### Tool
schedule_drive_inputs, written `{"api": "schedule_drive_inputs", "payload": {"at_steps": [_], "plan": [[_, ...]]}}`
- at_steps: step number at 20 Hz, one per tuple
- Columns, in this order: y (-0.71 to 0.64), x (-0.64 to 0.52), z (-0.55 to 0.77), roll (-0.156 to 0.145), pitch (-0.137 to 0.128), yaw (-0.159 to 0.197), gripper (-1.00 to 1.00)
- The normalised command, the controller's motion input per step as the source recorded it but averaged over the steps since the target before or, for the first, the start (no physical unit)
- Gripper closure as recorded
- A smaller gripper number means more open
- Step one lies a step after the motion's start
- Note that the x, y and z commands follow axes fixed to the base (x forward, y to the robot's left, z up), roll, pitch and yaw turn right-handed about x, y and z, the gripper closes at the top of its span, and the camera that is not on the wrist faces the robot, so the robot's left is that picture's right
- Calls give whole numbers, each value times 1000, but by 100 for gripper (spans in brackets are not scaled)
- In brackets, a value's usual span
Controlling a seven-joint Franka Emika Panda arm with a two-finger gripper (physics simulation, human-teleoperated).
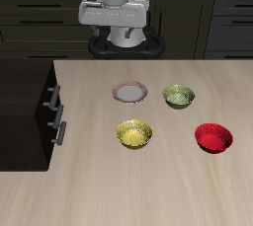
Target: Place the yellow bowl on the plate
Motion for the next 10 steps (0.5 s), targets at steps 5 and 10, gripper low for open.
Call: {"api": "schedule_drive_inputs", "payload": {"at_steps": [5, 10], "plan": [[103, 230, 26, 1, -12, 33, -100], [79, 167, 65, 21, -3, -15, -100]]}}
